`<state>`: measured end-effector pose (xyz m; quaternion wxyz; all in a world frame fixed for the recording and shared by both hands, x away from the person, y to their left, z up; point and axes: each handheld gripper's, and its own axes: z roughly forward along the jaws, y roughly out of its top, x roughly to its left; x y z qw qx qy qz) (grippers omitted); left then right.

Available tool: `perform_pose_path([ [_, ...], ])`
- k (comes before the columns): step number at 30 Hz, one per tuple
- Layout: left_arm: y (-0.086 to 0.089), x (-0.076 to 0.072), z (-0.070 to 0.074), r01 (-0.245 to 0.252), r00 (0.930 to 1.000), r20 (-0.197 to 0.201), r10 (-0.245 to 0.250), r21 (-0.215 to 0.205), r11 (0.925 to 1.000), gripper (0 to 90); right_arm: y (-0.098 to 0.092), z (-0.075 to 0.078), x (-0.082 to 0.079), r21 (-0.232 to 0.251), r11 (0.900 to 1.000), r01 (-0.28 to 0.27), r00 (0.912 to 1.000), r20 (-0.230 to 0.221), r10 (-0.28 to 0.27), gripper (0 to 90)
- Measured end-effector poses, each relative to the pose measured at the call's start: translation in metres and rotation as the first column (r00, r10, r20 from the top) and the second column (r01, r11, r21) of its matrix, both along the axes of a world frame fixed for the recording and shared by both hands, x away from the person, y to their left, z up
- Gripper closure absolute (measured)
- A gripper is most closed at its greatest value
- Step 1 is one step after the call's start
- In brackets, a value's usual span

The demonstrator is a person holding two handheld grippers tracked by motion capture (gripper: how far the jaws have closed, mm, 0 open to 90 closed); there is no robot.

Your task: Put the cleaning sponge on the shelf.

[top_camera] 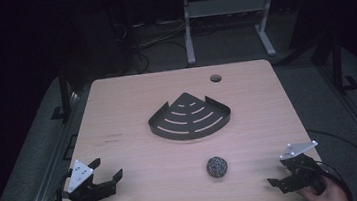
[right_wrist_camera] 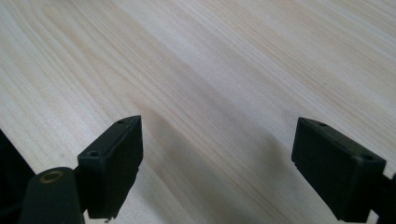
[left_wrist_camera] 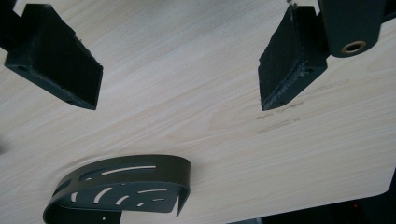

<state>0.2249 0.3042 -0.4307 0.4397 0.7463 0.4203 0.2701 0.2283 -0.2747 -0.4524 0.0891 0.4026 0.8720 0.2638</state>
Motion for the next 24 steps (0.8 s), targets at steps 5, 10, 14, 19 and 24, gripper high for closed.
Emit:
perform_pose_path([
  [5, 0.0, 0.0, 0.0, -0.004, 1.0, 0.001, 0.004, -0.003, 1.0, 13.3, 0.002, 0.0, 0.002, 0.003, 1.0, -0.004, 1.0, -0.003, 0.004, 16.1],
  [10, 0.003, -0.001, 0.001, -0.009, 1.0, 0.0, 0.009, -0.011, 0.9999, 13.3, 0.007, 0.001, 0.003, 0.006, 1.0, -0.016, 0.9999, -0.005, 0.016, 16.1],
  [14, 0.003, -0.002, 0.001, -0.011, 0.9999, 0.007, 0.011, -0.013, 0.9999, 13.3, 0.012, 0.002, 0.001, -0.003, 1.0, -0.03, 0.9995, -0.007, 0.03, 15.9],
  [19, 0.004, -0.003, 0.001, -0.013, 0.9999, 0.009, 0.013, -0.016, 0.9998, 13.3, 0.017, 0.004, 0.002, -0.007, 0.999, -0.043, 0.9991, 0.001, 0.043, 15.5],
  [24, 0.004, -0.004, 0.002, -0.018, 0.9997, 0.017, 0.018, -0.016, 0.9997, 13.3, 0.023, 0.005, 0.001, -0.016, 0.998, -0.061, 0.9982, -0.004, 0.061, 15.5],
])
